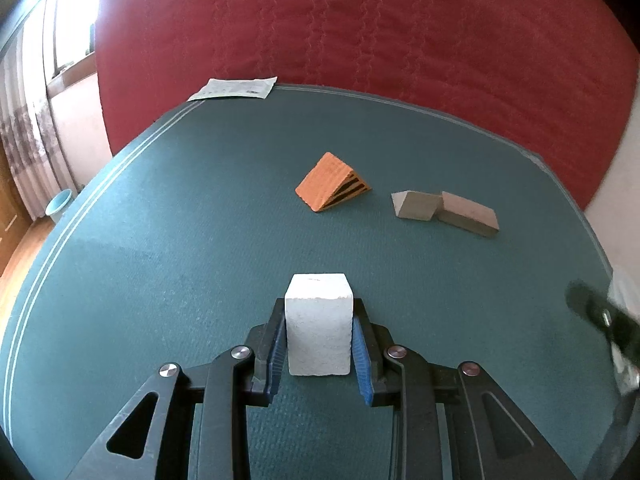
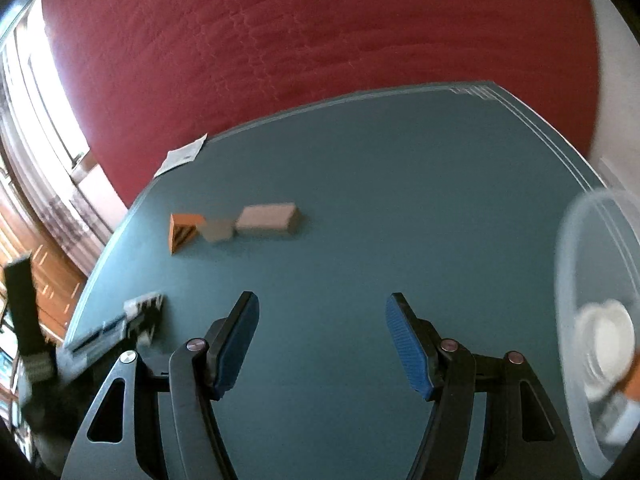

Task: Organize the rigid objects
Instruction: 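Grasp the flat beige rectangular block with the right gripper while the left holds the white block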

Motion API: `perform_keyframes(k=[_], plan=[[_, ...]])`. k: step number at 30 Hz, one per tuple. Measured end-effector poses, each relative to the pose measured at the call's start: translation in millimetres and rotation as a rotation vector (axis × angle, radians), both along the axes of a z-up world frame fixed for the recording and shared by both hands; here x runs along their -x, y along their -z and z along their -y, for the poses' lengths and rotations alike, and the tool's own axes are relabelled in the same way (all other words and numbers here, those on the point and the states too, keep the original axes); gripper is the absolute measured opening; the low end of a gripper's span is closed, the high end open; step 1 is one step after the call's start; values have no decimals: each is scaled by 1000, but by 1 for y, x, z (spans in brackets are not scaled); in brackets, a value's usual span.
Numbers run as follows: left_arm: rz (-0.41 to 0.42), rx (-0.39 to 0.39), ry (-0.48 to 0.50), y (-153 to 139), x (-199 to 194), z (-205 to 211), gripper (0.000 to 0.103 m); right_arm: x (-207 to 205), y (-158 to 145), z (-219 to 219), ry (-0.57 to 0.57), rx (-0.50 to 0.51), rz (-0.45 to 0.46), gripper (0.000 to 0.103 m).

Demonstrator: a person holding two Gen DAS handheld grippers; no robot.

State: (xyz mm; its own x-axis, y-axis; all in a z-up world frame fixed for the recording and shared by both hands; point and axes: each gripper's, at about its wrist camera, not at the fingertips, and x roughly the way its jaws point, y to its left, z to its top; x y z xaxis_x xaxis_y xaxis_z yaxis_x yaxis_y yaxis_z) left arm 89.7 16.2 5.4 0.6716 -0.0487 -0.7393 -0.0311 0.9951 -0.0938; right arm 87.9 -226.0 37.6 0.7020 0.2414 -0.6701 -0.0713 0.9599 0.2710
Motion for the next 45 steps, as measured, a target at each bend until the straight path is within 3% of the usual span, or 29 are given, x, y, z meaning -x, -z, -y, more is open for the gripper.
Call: perform_keyframes(k=[7, 19, 27, 36, 45], plan=[[14, 0, -9, 2, -1, -1, 31, -55, 2, -22, 9, 19, -19, 67], [14, -6, -7, 3, -1, -2, 31, -105, 14, -55, 6, 45, -52, 67], [15, -10, -8, 3, -2, -2, 31, -106, 19, -80, -23, 195, -22, 69], [15, -12, -9, 3, -2, -2, 31, -104, 19, -75, 4, 202, -24, 66], [15, -3, -10, 3, -2, -2, 31, -73, 21, -43, 39, 154, -22, 66]])
